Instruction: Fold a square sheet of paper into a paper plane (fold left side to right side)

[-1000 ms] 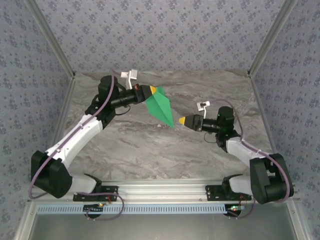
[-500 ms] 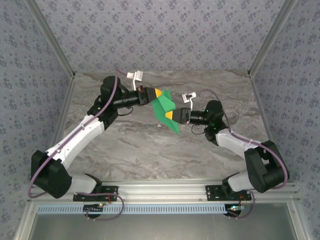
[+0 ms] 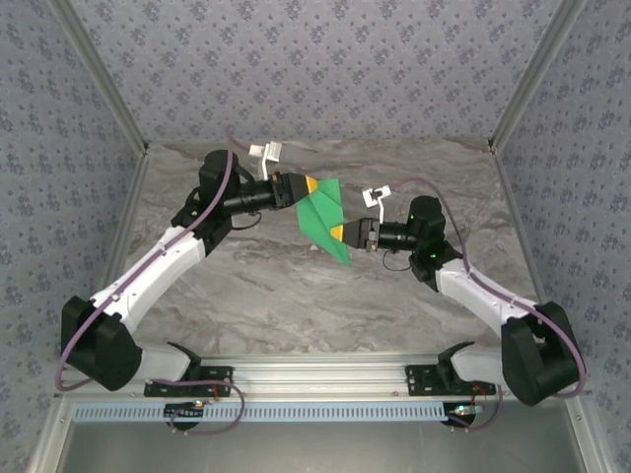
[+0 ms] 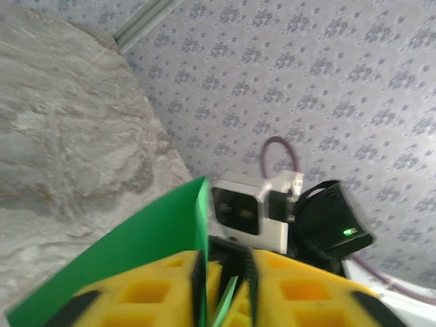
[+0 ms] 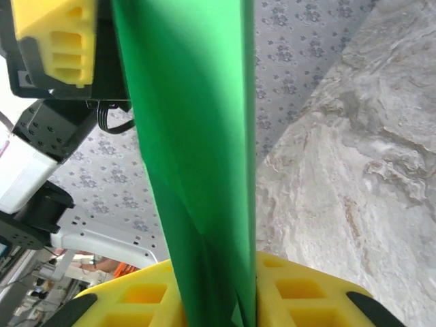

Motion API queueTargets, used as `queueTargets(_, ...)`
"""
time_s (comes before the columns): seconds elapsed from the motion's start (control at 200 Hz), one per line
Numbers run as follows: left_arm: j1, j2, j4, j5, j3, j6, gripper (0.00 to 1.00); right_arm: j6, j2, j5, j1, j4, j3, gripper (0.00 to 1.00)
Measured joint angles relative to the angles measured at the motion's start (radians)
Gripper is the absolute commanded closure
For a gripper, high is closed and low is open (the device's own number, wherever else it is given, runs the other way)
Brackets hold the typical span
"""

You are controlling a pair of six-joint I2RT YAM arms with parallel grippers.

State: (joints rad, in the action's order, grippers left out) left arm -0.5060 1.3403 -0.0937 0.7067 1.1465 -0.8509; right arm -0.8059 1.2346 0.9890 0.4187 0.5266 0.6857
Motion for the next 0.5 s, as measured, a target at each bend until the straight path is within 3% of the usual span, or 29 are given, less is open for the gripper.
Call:
queueTargets(0.075,0.015,-0.005,0.041,-0.022,-0.004,0.032,0.44,0.098,-0.033,-0.027,0.001,-0.14,0.028,0.76)
queueTargets(0.195,0.043,-0.042,0.124,-0.095,-0.027,0.076,0.34,0.257,-0.076,-0.111,0.012,-0.384,0.081,0.78)
queueTargets(0.335,0.05,-0.139,0.238,-0.217,-0.074,0.151,0.3,0.441,-0.086,-0.299,0.062,-0.675,0.166,0.81)
queueTargets(0.5,0.05,-0.288,0.33,-0.346,-0.158,0.216,0.29,0.573,-0.067,-0.627,0.203,-0.928,0.252,0.87)
